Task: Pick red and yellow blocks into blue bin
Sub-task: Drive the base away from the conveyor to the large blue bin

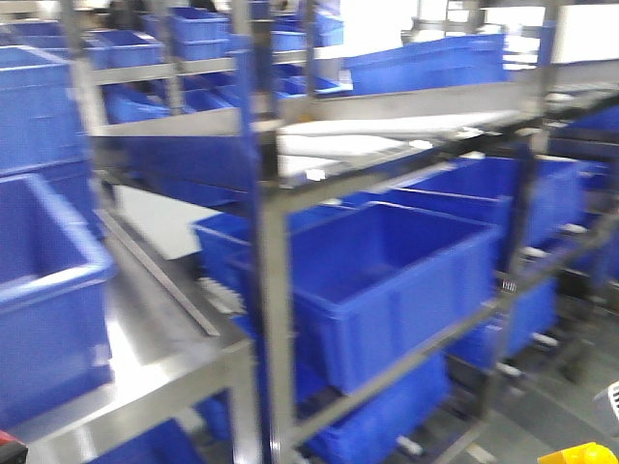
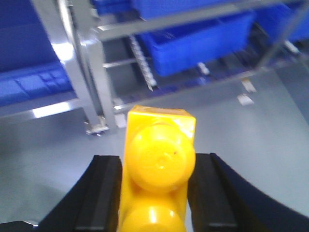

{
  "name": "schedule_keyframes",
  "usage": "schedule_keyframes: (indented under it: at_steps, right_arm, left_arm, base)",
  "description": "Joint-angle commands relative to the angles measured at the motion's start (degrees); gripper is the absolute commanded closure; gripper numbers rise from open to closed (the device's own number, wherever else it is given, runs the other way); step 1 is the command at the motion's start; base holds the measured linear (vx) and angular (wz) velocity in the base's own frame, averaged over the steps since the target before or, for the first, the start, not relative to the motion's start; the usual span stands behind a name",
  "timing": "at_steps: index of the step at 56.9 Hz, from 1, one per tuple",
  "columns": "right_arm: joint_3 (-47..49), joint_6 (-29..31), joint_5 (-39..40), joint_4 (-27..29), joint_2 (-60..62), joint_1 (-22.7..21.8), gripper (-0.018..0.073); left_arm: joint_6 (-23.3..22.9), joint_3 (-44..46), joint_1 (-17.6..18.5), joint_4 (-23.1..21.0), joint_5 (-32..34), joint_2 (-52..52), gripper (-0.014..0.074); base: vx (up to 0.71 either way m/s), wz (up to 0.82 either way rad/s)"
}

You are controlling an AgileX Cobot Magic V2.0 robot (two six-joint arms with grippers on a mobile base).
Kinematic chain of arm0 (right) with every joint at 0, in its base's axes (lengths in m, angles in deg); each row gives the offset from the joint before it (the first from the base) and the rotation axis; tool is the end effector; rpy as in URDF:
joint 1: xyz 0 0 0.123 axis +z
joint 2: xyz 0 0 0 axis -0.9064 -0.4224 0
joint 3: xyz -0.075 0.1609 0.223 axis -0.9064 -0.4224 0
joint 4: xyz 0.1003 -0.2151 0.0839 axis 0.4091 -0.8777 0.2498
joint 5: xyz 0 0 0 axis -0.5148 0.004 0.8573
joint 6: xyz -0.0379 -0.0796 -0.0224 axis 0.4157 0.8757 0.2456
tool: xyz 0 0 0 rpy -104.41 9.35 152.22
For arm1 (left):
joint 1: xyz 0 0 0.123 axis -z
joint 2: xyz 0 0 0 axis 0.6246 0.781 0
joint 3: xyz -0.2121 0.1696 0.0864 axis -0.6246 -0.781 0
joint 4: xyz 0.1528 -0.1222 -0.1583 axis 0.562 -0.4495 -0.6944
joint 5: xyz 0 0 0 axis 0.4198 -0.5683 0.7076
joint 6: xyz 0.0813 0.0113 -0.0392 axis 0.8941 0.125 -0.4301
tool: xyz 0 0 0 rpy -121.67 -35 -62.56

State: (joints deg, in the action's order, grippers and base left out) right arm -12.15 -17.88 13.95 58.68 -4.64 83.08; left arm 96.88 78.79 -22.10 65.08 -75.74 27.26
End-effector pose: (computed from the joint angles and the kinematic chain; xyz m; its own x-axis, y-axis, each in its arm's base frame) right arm 0.1493 0.0446 0.3061 -0.6666 -0.2710 -0.6944 -0.3155 0.9466 -0.0666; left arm 0.1163 -0.0478 0.3400 -0.3607 0.2326 -0.9032 0.4496 0.8918 0.0501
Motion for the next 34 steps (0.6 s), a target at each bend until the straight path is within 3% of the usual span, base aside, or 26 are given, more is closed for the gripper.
schedule_keyframes:
  at_steps: [1, 34]
  right_arm:
    - [1.61, 0.63, 3.54, -0.5, 0.43, 0.15, 0.0349]
    - [1.61, 0.63, 3.54, -0.5, 0.43, 0.15, 0.0349]
  left_arm:
    - [0.0, 1.4, 0.44, -0.86, 4.72, -0.01, 0.0332]
    - [0.0, 1.4, 0.44, -0.86, 4.67, -0.01, 0.0332]
  base:
    - [0.17, 0.66]
    - [0.12, 0.64]
